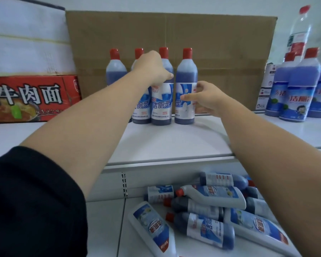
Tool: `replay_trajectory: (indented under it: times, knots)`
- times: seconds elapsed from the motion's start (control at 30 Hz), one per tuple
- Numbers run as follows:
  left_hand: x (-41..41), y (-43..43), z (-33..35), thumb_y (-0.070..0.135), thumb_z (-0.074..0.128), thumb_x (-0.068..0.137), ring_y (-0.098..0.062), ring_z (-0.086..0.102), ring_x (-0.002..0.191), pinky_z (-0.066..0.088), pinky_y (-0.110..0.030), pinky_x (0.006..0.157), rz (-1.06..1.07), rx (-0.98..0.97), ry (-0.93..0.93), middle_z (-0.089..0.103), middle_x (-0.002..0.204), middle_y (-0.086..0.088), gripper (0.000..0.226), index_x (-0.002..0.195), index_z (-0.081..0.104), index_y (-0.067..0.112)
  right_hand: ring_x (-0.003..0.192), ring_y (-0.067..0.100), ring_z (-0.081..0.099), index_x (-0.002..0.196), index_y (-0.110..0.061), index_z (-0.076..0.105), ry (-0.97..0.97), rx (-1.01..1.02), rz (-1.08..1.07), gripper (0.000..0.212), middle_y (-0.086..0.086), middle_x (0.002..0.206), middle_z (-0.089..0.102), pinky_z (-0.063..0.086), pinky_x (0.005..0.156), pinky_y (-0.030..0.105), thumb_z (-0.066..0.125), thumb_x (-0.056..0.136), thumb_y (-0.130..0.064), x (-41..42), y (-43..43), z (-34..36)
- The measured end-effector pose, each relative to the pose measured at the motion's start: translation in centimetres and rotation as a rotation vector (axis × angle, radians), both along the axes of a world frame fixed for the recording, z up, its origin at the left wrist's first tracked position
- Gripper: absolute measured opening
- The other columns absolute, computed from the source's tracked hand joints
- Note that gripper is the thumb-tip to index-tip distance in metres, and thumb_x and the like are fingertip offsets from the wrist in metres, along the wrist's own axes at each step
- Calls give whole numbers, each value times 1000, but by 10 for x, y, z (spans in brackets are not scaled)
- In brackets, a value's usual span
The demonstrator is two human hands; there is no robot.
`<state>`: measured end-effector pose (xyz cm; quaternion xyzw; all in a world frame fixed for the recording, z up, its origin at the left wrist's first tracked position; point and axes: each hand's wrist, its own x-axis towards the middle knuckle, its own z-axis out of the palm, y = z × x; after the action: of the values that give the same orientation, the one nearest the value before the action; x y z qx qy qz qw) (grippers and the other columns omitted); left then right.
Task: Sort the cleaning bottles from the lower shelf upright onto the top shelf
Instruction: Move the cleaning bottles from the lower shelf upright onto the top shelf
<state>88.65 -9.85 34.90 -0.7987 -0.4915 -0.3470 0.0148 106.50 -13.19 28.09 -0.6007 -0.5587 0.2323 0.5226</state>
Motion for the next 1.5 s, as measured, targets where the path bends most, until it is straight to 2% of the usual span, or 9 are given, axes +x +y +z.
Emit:
replay_trajectory:
  times: [0.2, 0.43, 0.6, 0.87, 1.0, 1.1, 1.2, 1.33, 1.5]
  knots:
    - [2, 5, -4, 43, 67, 91, -27, 67, 85, 55, -38, 77, -15, 8, -12, 66, 80, -6, 34, 91, 56, 11, 100, 23, 72, 129, -10, 56, 23, 35, 18, 50, 5, 112, 71, 59, 90, 47, 79, 84, -9, -5, 6, -3]
    - [3, 4, -11, 41, 63, 95, -25, 58, 88, 42, -34, 72, 18, 35, -28, 63, 98, -8, 38, 112, 58, 7, 104, 22, 68, 132, -11, 50, -17, -5, 15, 47, 5, 118, 67, 57, 92, 45, 72, 91, -12, -11, 12, -3]
    - [6, 3, -17, 37, 62, 97, -29, 60, 113, 44, -33, 82, 35, 84, -21, 63, 126, -13, 48, 131, 52, 5, 110, 24, 66, 137, -12, 45, -53, -31, 14, 49, 5, 124, 66, 55, 97, 47, 68, 95, -16, -14, 9, -4]
    - [-7, -7, -46, 19, 59, 95, -27, 54, 124, 50, -40, 96, -49, 78, -42, 44, 147, -7, 67, 153, 29, 10, 114, 35, 57, 134, -3, 55, -618, -221, -105, 36, 18, 130, 61, 43, 90, 34, 45, 105, -22, -31, -26, -5]
    - [-25, -32, -65, 25, 61, 95, -30, 50, 132, 44, -41, 106, -82, 2, 15, 47, 150, -8, 61, 151, 38, 15, 102, 31, 55, 132, -5, 55, -795, -241, -130, 37, 16, 128, 61, 43, 84, 34, 48, 100, -20, -31, -50, -11]
    - [-38, -59, -78, 35, 56, 99, -26, 56, 117, 43, -32, 94, -52, -213, 235, 61, 135, -3, 38, 133, 58, 18, 123, 33, 53, 143, -8, 50, -899, -228, -117, 45, 13, 142, 54, 43, 100, 37, 47, 101, -25, -34, -71, -15]
    - [-50, -85, -88, 42, 49, 102, -25, 52, 127, 37, -34, 105, -19, -345, 341, 57, 141, -2, 41, 133, 62, 19, 128, 35, 51, 141, -10, 54, -938, -184, -76, 45, 14, 144, 53, 41, 105, 38, 47, 101, -29, -43, -94, -20]
    - [-62, -112, -97, 52, 47, 101, -25, 46, 136, 31, -38, 117, -6, -373, 367, 50, 150, -1, 45, 136, 61, 27, 124, 35, 53, 132, -9, 61, -985, -167, -35, 41, 15, 139, 57, 44, 103, 37, 44, 101, -30, -58, -126, -30]
    - [-77, -139, -101, 49, 46, 101, -25, 50, 128, 37, -35, 109, -36, -360, 354, 57, 141, -4, 43, 130, 65, 24, 127, 34, 52, 133, -10, 62, -966, -141, -53, 41, 14, 140, 57, 43, 104, 38, 48, 100, -31, -76, -160, -37]
